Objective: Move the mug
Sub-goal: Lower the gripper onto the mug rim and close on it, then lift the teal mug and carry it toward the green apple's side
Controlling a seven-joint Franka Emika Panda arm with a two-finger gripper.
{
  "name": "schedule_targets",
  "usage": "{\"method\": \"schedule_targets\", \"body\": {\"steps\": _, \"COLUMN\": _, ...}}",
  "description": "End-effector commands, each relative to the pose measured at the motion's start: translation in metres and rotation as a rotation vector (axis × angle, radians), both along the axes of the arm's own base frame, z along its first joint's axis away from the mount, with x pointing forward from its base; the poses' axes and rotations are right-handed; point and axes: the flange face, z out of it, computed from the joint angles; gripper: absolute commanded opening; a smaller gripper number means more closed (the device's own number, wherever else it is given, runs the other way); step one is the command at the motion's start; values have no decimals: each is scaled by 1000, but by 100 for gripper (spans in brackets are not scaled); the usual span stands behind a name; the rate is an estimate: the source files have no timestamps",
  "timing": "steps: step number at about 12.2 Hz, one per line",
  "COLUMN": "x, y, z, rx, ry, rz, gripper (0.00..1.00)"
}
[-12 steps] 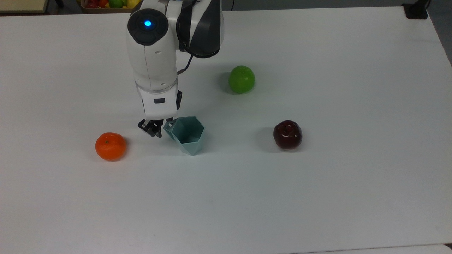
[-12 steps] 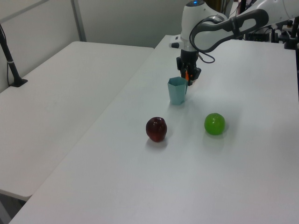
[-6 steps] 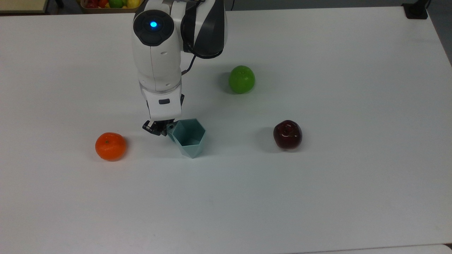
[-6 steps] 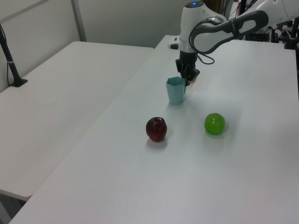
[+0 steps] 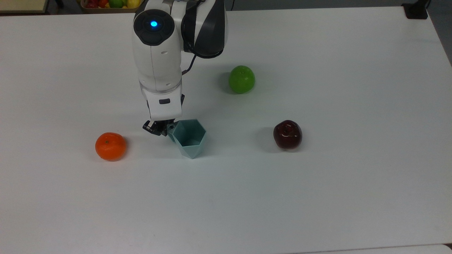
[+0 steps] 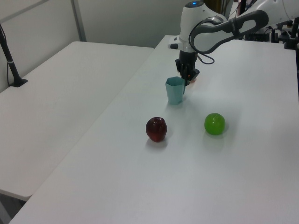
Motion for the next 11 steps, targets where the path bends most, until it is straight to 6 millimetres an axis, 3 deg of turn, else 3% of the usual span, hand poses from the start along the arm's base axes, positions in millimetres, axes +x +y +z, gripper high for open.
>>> {"method": "schedule_targets", "body": {"steps": 1, "x": -5, "y": 6, "z": -1, "rx": 2, "ry": 4, "rz": 11, "gripper": 14}}
{"method": "schedule_targets", "body": {"steps": 4, "x": -10, "y": 10, "z": -1, "rx": 18, "ry": 9, "rz": 0, "gripper": 13}}
{"method": "schedule_targets", "body": {"steps": 8, "x": -22, "y": 11, "z": 21, "rx": 86, "ry": -12, "rz": -99, "gripper": 13}}
{"method": "schedule_targets", "body": {"steps": 11, "x": -38, "y": 3, "z": 62, "rx": 155, "ry": 13, "rz": -202, "gripper": 13}}
